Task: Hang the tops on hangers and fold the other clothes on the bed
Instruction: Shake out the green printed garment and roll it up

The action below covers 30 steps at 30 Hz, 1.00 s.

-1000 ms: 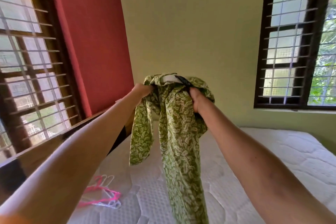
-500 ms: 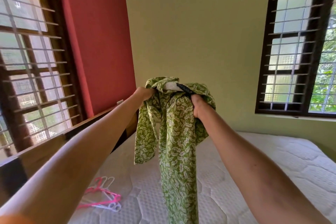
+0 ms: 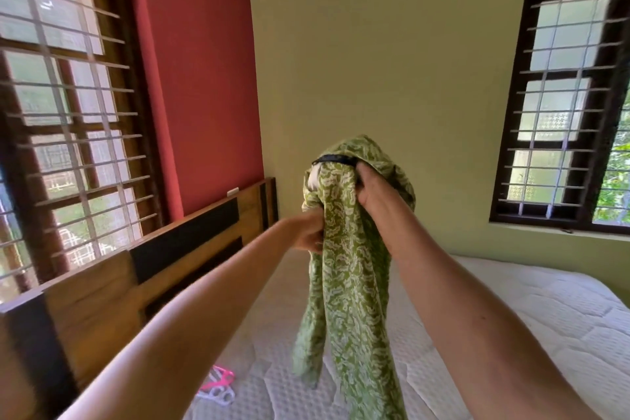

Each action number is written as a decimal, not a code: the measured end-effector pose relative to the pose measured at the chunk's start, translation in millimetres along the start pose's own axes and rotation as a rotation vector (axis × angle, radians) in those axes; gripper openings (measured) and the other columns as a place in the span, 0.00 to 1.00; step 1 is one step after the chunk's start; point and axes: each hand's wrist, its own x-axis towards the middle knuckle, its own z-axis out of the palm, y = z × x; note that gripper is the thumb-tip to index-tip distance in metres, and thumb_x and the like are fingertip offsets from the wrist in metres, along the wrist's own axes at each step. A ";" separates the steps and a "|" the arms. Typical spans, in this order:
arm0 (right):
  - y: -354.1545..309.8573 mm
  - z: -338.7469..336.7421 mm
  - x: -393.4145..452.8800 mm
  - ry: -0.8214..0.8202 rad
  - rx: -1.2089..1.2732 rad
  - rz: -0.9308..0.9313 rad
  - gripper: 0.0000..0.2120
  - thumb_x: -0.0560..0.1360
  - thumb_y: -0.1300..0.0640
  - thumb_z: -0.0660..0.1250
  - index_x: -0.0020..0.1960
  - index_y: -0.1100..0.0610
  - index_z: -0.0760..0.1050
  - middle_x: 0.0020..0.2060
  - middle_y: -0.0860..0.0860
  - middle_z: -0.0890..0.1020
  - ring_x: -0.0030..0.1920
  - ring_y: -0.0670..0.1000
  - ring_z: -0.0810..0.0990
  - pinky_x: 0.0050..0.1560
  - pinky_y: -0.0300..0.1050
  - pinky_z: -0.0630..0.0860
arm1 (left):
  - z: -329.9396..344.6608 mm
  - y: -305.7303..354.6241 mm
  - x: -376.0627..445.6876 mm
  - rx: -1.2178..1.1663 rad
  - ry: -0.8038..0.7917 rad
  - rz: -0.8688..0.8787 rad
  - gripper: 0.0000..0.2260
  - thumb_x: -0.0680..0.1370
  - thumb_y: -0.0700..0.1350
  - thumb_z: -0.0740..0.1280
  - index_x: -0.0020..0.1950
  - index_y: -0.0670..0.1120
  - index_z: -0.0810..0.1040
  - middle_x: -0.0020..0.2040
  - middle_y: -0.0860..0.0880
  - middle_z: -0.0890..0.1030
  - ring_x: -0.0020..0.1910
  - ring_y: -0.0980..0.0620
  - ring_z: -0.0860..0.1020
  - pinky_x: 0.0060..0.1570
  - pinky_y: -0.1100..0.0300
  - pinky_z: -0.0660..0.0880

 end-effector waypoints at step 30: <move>-2.7 -42.6 31.6 -0.032 -0.390 -0.017 0.10 0.76 0.52 0.65 0.48 0.59 0.77 0.42 0.56 0.83 0.42 0.53 0.82 0.45 0.47 0.79 | -95.3 74.4 16.7 -0.385 0.165 0.292 0.08 0.76 0.48 0.66 0.41 0.45 0.74 0.39 0.46 0.78 0.36 0.50 0.76 0.43 0.58 0.72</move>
